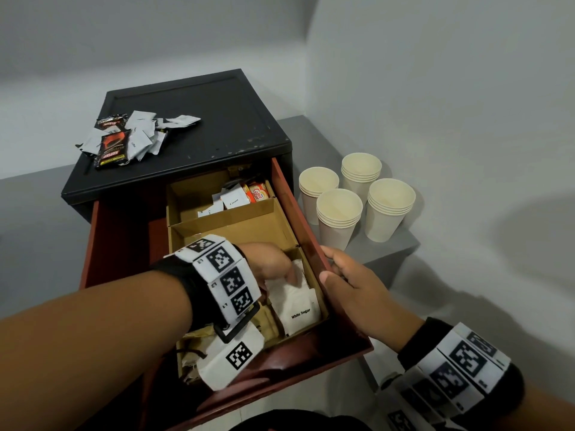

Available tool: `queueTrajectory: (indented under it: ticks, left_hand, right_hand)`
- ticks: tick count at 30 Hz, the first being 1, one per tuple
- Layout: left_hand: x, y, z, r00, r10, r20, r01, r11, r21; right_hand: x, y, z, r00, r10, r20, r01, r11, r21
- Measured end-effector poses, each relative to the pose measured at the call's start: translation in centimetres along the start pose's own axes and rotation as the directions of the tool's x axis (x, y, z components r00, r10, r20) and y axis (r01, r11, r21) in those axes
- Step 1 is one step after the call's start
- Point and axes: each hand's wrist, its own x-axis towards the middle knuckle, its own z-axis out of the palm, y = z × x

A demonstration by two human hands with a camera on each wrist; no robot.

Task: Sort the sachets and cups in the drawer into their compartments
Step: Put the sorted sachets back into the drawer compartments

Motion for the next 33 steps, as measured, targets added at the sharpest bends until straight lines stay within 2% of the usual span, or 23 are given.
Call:
queueTrajectory:
  ticks: [2, 4, 6, 9, 15, 18, 23, 25, 27, 29, 31, 33]
  left_hand:
    - [-0.2, 0.3, 0.2, 0.997, 0.070, 0.036, -0.075, 0.982, 0.172]
    - [-0.2, 0.4, 0.9, 0.984, 0.164, 0.068, -0.178, 0.925, 0.336]
    - [0.4, 0.2, 1.7, 0.971, 0.238, 0.038, -0.228, 0.859, 0.458]
    - [1.0, -0.3, 3.0, 0.945, 0.319, -0.072, -0.221, 0.785, 0.579]
    - [0.6, -0.7, 4.1, 0.909, 0.367, -0.195, -0.147, 0.722, 0.676]
    - [0.7, 0.1, 3.5, 0.923, 0.294, -0.248, -0.096, 0.800, 0.592]
    - [-0.2, 0.5, 2.9, 0.916, 0.268, -0.298, -0.080, 0.850, 0.521]
    - [-0.3, 0.4, 2.1, 0.929, 0.231, -0.290, -0.073, 0.881, 0.468]
    - [-0.7, 0.2, 0.9, 0.946, 0.154, -0.285, -0.059, 0.947, 0.316]
    - [-1.0, 0.0, -0.6, 0.952, 0.077, -0.295, -0.071, 0.997, 0.031]
    - [-1.4, -0.4, -1.8, 0.966, -0.026, -0.259, -0.031, 0.977, -0.213]
    - [-1.6, -1.1, -2.4, 0.982, -0.124, -0.145, 0.065, 0.932, -0.356]
  right_hand:
    - [0.0, 0.0, 0.0, 1.000, 0.001, 0.000, -0.001, 1.000, -0.015]
    - [0.0, 0.0, 0.1, 1.000, 0.000, -0.004, 0.000, 0.999, -0.032]
    - [0.1, 0.1, 0.0, 1.000, 0.002, -0.007, -0.002, 0.999, -0.038]
    - [0.1, 0.1, -0.2, 1.000, 0.010, 0.003, -0.010, 0.999, -0.045]
    - [0.0, -0.3, -0.1, 1.000, 0.020, -0.001, -0.020, 0.999, -0.042]
    - [0.0, -0.5, 0.0, 0.999, 0.032, -0.005, -0.032, 0.999, -0.028]
    - [-0.1, -0.7, 0.0, 1.000, 0.026, -0.009, -0.026, 0.999, -0.021]
    - [-0.1, -0.6, 0.0, 0.999, 0.028, -0.017, -0.028, 1.000, -0.012]
    - [-0.1, -0.5, 0.1, 0.999, 0.031, -0.014, -0.031, 1.000, -0.002]
    - [-0.1, -0.3, 0.1, 0.999, 0.035, -0.014, -0.035, 0.999, -0.004]
    - [-0.1, -0.3, -0.1, 0.999, 0.033, -0.010, -0.034, 0.999, -0.004]
    - [-0.1, -0.4, -0.3, 0.999, 0.033, 0.008, -0.034, 0.999, 0.010]
